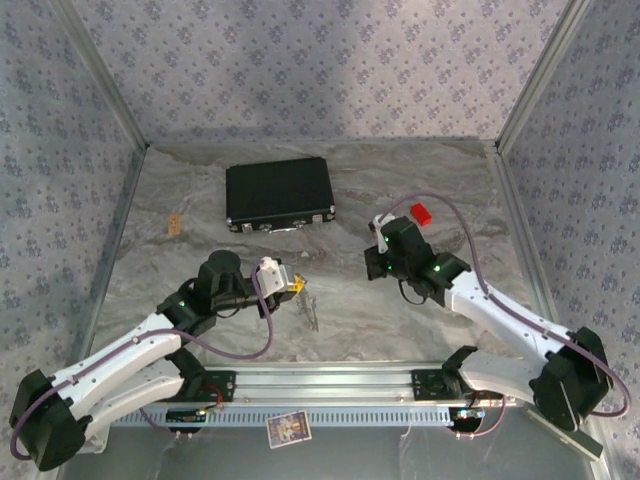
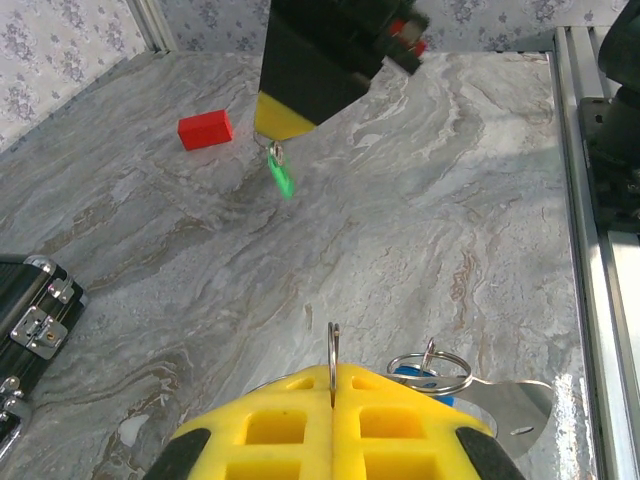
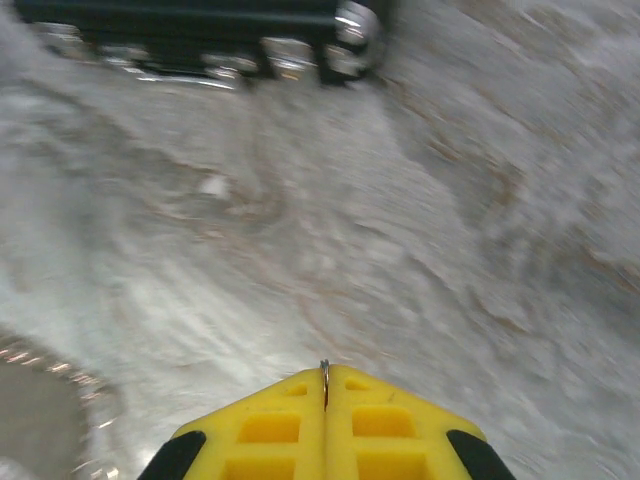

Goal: Put the keys on the keyring

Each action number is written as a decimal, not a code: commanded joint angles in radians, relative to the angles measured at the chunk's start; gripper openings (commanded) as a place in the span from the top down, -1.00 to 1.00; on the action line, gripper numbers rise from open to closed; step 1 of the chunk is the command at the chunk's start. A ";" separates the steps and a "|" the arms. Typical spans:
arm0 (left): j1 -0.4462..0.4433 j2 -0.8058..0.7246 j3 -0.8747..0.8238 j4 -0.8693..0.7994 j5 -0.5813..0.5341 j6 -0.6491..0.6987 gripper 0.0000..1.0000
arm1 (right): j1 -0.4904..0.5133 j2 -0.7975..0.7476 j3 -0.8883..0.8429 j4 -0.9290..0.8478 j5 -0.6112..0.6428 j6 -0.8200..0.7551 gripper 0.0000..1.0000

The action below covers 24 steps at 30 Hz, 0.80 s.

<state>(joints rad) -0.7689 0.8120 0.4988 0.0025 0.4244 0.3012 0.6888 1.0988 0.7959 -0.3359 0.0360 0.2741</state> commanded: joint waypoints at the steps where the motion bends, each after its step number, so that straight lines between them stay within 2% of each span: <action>1: -0.007 -0.002 0.018 0.055 -0.011 -0.022 1.00 | 0.067 -0.036 0.001 0.073 -0.089 -0.124 1.00; 3: -0.007 0.001 0.017 0.060 -0.013 -0.022 1.00 | 0.111 -0.049 -0.002 0.101 -0.131 -0.177 1.00; 7: -0.007 0.010 0.015 0.069 -0.021 -0.025 1.00 | 0.168 -0.066 -0.022 0.168 -0.113 -0.196 1.00; 10: -0.007 0.015 0.015 0.078 -0.022 -0.030 1.00 | 0.179 -0.070 -0.022 0.185 -0.155 -0.198 1.00; 14: -0.007 0.017 0.020 0.078 -0.020 -0.033 1.00 | 0.195 -0.086 -0.034 0.207 -0.272 -0.223 1.00; 24: -0.009 0.027 0.037 0.062 -0.010 -0.037 1.00 | 0.241 -0.024 0.015 0.162 -0.323 -0.260 1.00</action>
<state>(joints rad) -0.7689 0.8345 0.4988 0.0265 0.4026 0.2779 0.9142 1.0542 0.7719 -0.1539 -0.2497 0.0456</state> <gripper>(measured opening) 0.047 0.049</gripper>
